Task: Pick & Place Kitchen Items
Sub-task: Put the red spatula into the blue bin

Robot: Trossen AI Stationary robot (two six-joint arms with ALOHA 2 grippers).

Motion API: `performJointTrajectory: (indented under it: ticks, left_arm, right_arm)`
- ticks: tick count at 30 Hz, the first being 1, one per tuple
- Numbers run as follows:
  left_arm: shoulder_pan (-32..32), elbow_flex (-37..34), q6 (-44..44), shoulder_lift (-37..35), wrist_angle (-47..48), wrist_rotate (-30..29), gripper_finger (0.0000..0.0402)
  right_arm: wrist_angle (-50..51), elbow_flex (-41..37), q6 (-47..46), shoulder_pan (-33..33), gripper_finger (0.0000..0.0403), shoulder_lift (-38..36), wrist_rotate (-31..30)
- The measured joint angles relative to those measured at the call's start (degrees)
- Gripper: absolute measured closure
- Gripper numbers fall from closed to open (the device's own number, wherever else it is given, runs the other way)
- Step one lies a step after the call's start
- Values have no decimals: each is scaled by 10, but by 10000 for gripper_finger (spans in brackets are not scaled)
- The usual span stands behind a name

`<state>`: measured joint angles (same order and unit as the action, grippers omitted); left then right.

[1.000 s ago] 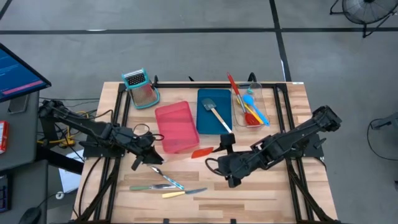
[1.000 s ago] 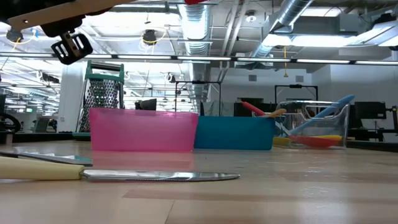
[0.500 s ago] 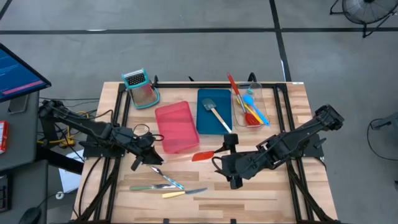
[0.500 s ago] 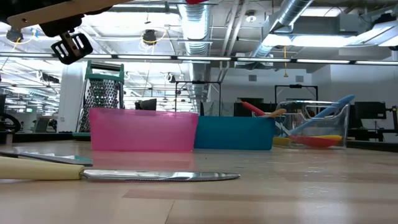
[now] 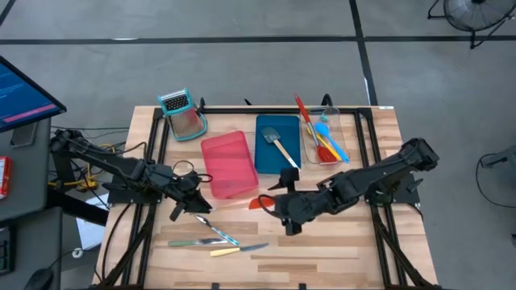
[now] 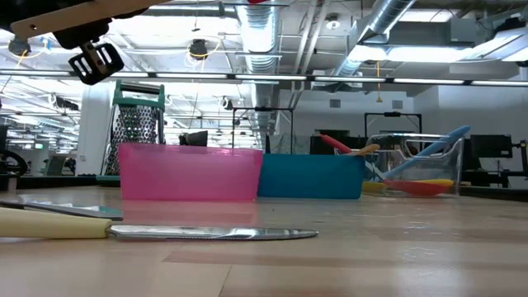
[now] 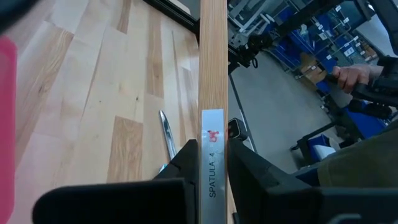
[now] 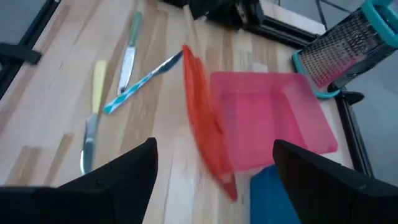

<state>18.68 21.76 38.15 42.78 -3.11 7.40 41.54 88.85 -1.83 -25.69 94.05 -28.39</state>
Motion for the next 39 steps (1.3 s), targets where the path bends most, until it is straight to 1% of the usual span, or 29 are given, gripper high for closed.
performJointTrajectory:
  ticks: [7,9,11,18,21,26,29,33,36,39]
  left_arm:
    - [0,0,-4,0,-4,0,363]
    - [0,0,-4,0,-5,0,362]
    - [0,0,-4,0,-6,0,360]
    - [0,0,-4,0,-9,0,359]
    - [0,0,-4,0,-9,-1,359]
    - [0,0,-4,0,-9,1,361]
    - [0,0,-4,0,-10,1,368]
    - [0,0,-4,0,-12,1,377]
    - [0,0,0,0,-14,-1,380]
    - [0,1,13,0,-19,-10,375]
  right_arm:
    - [-16,-1,23,0,94,0,1]
    - [-17,0,21,3,103,2,2]
    - [-19,0,18,8,122,8,6]
    - [-23,-3,18,17,222,28,20]
    - [-54,0,20,17,276,32,26]
    - [-52,-1,22,13,374,37,57]
    - [-53,-1,7,14,378,37,68]
    - [-66,-1,-13,13,364,36,72]
    - [-66,3,-46,11,373,30,79]
    - [-62,11,-82,12,378,13,103]
